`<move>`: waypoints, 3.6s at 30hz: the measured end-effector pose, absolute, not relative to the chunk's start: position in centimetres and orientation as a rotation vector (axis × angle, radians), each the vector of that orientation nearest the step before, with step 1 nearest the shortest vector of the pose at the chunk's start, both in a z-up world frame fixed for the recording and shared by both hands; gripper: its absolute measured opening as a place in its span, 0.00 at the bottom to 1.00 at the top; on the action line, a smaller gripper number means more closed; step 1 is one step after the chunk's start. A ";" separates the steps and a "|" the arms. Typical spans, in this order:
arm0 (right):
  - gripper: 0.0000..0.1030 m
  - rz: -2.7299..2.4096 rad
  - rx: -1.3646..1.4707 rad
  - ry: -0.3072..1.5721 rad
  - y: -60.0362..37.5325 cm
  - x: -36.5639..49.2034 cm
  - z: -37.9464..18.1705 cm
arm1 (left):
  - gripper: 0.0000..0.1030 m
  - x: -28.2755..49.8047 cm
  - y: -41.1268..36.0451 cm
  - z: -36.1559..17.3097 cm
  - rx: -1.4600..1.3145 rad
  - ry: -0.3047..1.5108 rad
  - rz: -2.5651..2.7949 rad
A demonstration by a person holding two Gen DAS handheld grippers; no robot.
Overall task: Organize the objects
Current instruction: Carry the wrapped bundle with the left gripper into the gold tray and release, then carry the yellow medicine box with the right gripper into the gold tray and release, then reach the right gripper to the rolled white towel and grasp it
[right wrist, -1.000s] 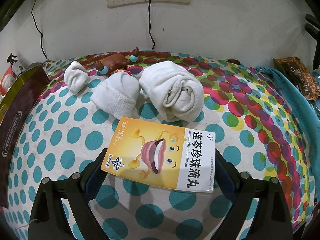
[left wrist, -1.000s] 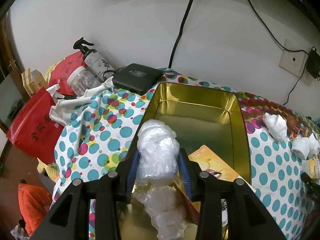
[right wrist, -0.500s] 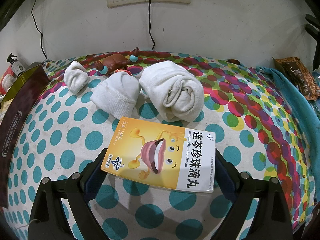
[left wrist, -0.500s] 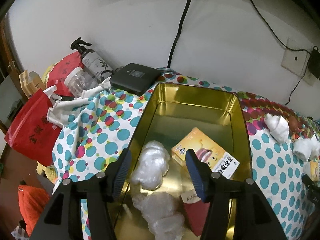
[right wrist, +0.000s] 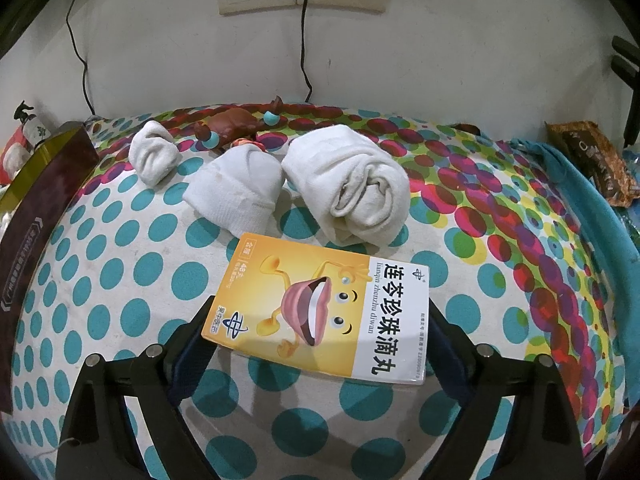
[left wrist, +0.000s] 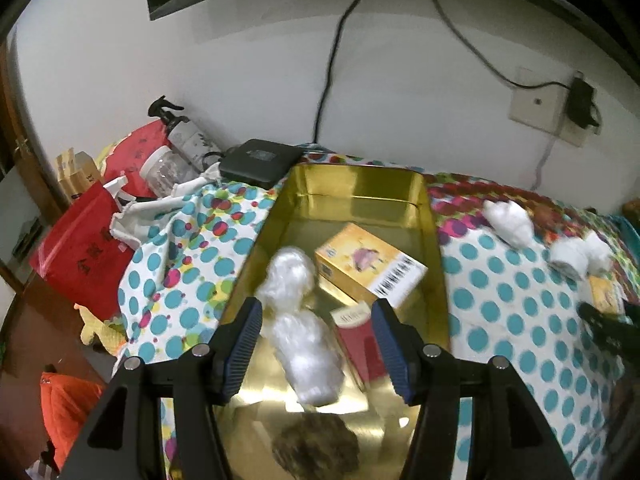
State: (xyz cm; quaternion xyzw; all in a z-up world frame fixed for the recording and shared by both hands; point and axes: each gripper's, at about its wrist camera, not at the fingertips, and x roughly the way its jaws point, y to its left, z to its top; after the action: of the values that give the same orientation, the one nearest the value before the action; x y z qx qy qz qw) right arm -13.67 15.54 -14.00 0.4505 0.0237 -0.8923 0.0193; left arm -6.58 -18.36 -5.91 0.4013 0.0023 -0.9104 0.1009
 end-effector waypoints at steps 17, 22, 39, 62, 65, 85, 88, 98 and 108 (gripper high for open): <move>0.88 -2.850 1.307 0.218 14.3 -12.5 -12.9 | 0.59 0.3 -18.1 -6.5 1.144 0.102 -2.659; 0.88 -2.874 1.233 0.247 13.9 -11.9 -12.2 | 0.64 1.8 -18.6 -6.5 1.138 0.125 -2.656; 0.88 -2.582 0.925 0.260 -0.8 -8.8 -5.2 | 0.68 3.5 -20.9 -6.0 1.121 0.217 -2.662; 0.90 -2.306 1.028 0.369 -14.0 -10.2 -8.6 | 0.68 5.3 -25.2 -5.3 1.083 0.323 -2.612; 0.91 -2.308 1.027 0.345 -13.6 -10.2 -8.8 | 0.69 5.2 -25.0 -5.6 1.100 0.330 -2.609; 0.96 -2.422 0.876 0.354 -9.8 -8.7 -5.8 | 0.69 4.9 -22.1 -4.9 1.124 0.280 -2.635; 0.96 -2.459 0.873 0.339 -8.1 -8.8 -5.6 | 0.69 4.7 -21.0 -4.8 1.137 0.257 -2.651; 0.96 -2.629 0.931 0.204 0.9 -10.1 -6.4 | 0.69 3.1 -15.3 -4.7 1.200 0.132 -2.713; 0.96 -2.774 0.970 0.119 9.3 -11.0 -6.7 | 0.69 0.2 -9.6 -4.5 1.264 0.018 -2.772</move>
State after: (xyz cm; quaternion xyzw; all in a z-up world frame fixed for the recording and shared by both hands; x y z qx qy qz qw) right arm -11.01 9.30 -6.74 0.3283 0.0404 -0.9384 0.0998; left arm 0.24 -9.64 -4.55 0.4144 0.0060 -0.9088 0.0475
